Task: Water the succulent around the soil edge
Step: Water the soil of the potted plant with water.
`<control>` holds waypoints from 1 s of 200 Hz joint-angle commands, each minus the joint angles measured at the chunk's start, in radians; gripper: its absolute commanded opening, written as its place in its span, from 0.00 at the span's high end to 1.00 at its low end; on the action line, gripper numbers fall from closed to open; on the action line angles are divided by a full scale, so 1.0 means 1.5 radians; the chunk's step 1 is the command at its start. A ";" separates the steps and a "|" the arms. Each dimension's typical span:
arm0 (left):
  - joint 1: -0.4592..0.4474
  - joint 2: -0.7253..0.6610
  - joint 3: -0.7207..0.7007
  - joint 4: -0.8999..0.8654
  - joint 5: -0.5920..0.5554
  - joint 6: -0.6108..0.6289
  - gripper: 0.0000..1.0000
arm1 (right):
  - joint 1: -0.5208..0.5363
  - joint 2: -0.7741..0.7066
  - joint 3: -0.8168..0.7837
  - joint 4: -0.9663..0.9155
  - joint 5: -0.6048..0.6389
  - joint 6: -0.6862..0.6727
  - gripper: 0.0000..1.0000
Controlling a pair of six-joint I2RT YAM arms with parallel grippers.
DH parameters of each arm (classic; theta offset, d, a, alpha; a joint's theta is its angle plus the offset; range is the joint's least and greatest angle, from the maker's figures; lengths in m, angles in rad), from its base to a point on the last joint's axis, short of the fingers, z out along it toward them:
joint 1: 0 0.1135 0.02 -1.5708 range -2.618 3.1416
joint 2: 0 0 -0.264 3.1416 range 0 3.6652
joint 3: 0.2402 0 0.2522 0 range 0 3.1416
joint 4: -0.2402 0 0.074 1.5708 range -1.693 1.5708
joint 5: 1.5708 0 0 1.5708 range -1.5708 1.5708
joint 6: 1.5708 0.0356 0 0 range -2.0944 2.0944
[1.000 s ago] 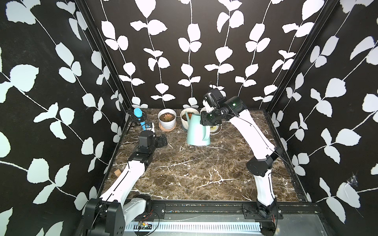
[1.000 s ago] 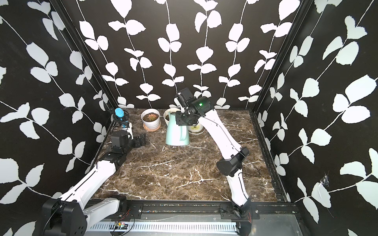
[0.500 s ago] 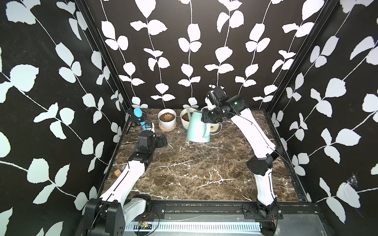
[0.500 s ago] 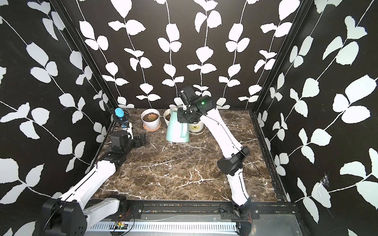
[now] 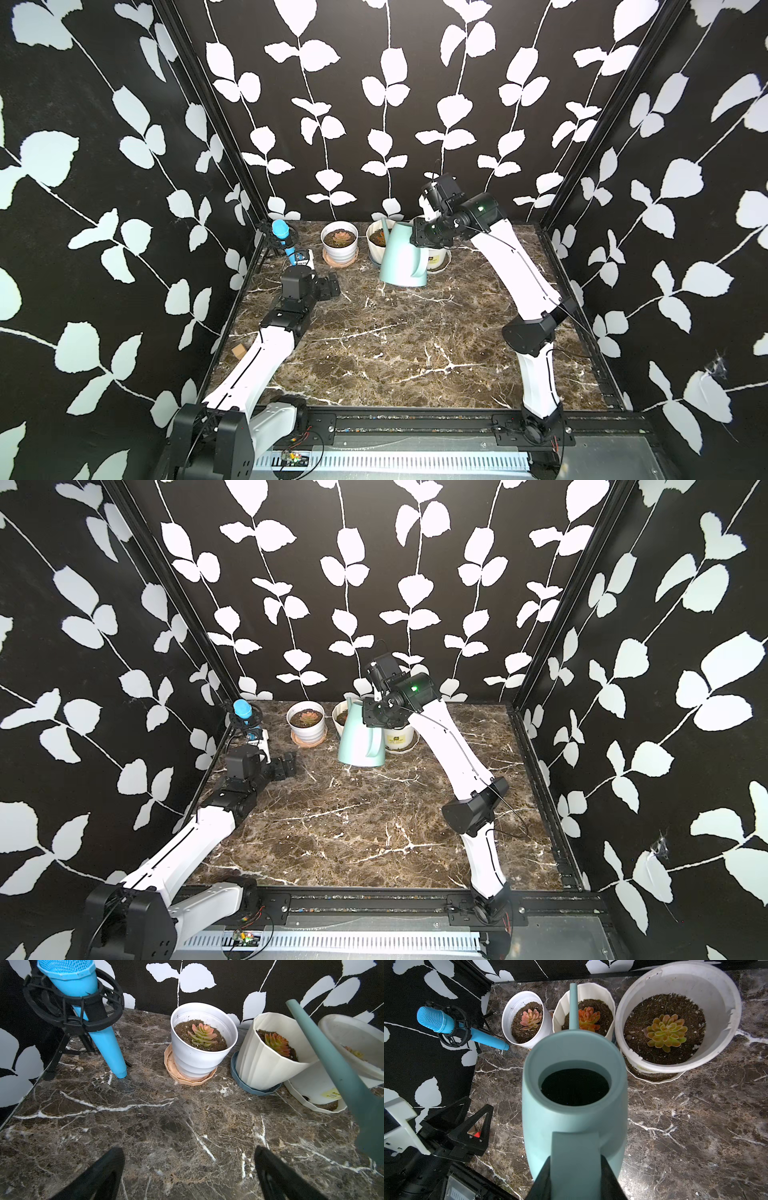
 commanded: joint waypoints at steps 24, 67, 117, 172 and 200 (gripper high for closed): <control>-0.003 -0.012 0.021 0.008 -0.001 0.003 0.01 | -0.008 -0.028 -0.033 0.040 0.008 0.006 1.00; -0.003 -0.010 0.021 0.008 0.001 0.002 0.01 | -0.012 -0.053 -0.069 0.039 0.019 -0.002 1.00; -0.003 -0.010 0.020 0.008 0.002 0.002 0.01 | -0.018 -0.071 -0.089 0.040 0.021 -0.005 1.00; -0.003 -0.009 0.020 0.007 0.001 0.002 0.01 | -0.020 -0.079 -0.093 0.034 0.018 -0.010 1.00; -0.003 -0.011 0.020 0.008 0.001 0.002 0.01 | -0.021 -0.088 -0.101 0.032 0.021 -0.012 1.00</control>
